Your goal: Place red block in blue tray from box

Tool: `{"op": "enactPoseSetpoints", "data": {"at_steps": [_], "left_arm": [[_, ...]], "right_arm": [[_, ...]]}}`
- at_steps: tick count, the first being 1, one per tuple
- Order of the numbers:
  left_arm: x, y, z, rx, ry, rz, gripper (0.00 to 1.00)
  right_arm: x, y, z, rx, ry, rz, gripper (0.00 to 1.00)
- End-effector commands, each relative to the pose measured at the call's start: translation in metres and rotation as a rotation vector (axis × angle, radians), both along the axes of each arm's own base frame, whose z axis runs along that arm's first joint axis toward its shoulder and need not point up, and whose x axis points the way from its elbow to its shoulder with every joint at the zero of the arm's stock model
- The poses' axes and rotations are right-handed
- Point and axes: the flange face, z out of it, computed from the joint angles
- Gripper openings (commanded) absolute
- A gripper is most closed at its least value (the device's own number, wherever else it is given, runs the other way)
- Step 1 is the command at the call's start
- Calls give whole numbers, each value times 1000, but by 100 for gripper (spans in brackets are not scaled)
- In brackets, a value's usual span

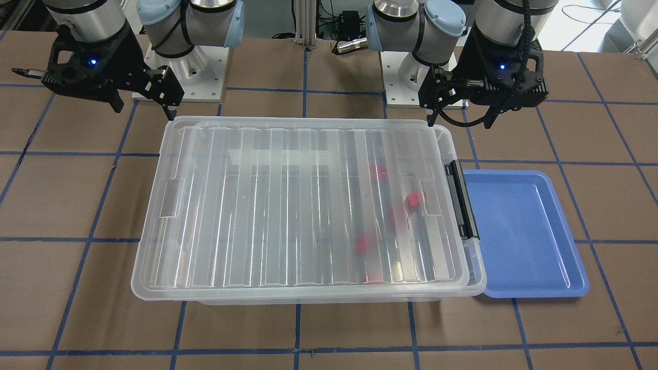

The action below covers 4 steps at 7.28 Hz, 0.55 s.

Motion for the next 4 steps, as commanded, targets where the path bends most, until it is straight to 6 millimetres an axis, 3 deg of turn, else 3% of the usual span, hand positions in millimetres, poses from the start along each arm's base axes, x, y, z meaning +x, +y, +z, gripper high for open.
{"op": "enactPoseSetpoints", "data": {"at_steps": [1,2,3,4], "left_arm": [[0,0,-2,4,0,0,100],[0,0,-2,4,0,0,100],[0,0,-2,4,0,0,100],[0,1,-2,4,0,0,100]], "right_arm": [[-5,-37,-33,-8,2,3,100],[-24,-54,-44,-26,6,-18,100],[-40,-58,-72,21,-3,-14,100],[-41,-57,-86,29,-6,-8,100]]}}
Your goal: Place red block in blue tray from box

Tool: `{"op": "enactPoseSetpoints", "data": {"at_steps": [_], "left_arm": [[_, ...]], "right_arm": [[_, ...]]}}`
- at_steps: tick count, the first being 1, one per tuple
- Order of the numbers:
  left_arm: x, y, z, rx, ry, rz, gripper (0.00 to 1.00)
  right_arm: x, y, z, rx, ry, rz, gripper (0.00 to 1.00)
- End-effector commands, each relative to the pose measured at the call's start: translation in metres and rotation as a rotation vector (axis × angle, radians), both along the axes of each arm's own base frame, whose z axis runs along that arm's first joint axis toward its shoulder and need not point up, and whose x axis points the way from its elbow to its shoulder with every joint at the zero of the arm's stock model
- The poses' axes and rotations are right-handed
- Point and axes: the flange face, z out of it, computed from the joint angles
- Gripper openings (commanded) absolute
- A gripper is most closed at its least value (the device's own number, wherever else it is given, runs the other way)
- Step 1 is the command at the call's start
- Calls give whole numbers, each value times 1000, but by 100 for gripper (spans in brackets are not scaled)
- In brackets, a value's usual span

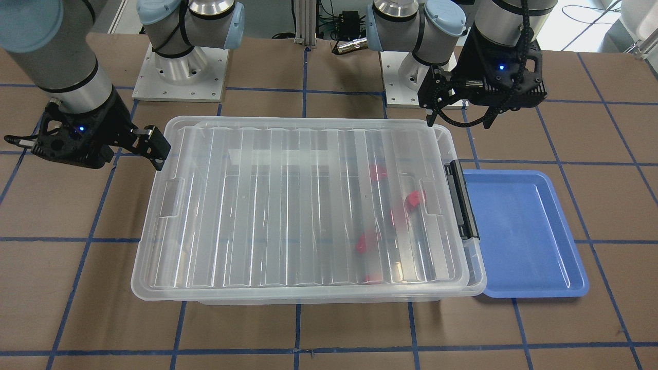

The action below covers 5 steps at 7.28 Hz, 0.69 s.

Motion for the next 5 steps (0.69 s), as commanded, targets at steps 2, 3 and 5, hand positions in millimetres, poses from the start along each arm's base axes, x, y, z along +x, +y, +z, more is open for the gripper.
{"op": "enactPoseSetpoints", "data": {"at_steps": [2,3,5], "left_arm": [[0,1,0,0,0,0,100],[0,0,-1,1,0,0,100],[0,0,-1,1,0,0,100]], "right_arm": [[-8,-14,-37,20,-15,6,100],[-8,-19,-42,30,-19,8,100],[-8,-26,-60,65,-23,7,100]]}}
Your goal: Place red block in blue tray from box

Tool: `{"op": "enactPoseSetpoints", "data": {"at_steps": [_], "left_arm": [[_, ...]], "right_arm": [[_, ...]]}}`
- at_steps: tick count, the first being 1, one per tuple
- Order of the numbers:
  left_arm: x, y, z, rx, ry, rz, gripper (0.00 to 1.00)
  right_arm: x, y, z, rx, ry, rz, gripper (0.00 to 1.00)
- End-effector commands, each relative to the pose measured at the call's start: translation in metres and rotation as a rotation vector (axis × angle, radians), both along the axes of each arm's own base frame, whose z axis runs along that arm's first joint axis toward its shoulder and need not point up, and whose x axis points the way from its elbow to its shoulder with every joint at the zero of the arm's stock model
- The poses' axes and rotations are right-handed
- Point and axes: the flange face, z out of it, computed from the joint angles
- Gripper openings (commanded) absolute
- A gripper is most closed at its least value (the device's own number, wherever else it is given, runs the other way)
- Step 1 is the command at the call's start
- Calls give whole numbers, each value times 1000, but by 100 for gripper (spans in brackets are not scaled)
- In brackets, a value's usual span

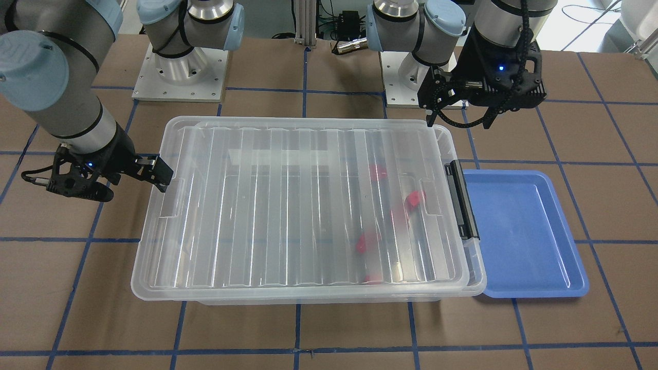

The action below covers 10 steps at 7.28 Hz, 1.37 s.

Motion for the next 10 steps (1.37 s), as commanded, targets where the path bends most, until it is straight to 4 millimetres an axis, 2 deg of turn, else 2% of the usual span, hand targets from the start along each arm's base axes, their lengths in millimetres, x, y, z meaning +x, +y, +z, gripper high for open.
{"op": "enactPoseSetpoints", "data": {"at_steps": [1,7,10], "left_arm": [[0,0,0,0,1,0,100],[-1,1,0,-1,-1,-2,100],[-1,2,3,-7,-1,0,100]], "right_arm": [[-1,-5,-8,12,-1,2,100],[-11,-12,-5,-14,12,66,100],[-34,-13,-6,-11,10,92,100]]}}
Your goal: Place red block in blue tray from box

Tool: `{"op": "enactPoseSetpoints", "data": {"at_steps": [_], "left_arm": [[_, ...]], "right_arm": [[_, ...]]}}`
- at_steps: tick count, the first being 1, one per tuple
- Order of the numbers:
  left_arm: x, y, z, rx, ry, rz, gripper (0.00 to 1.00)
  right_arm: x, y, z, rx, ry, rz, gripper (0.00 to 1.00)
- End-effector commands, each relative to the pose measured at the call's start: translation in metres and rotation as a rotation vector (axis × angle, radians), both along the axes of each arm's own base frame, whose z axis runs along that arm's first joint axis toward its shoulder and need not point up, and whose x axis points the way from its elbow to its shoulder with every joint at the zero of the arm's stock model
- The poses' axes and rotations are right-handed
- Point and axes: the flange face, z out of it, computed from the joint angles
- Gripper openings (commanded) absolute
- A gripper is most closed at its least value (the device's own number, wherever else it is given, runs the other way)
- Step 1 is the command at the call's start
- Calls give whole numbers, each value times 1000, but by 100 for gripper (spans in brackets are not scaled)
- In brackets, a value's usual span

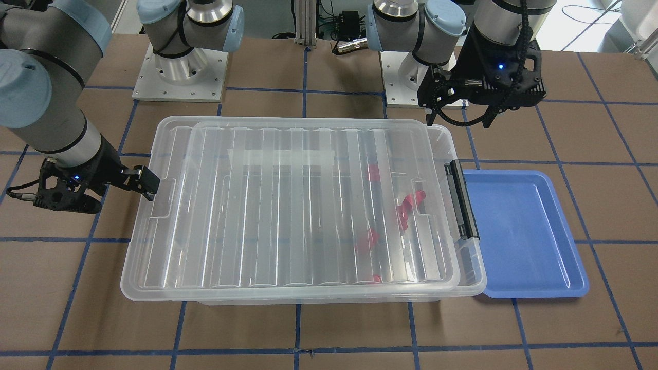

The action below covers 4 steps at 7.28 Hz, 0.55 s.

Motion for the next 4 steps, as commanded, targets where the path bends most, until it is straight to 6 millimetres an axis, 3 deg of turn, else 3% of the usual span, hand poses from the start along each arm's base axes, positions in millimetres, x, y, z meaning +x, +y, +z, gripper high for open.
{"op": "enactPoseSetpoints", "data": {"at_steps": [1,4], "left_arm": [[0,0,1,-3,-2,1,100],[2,3,1,3,-5,-9,100]], "right_arm": [[-15,-1,-1,2,-3,30,100],[-55,-2,1,-3,-10,56,100]]}}
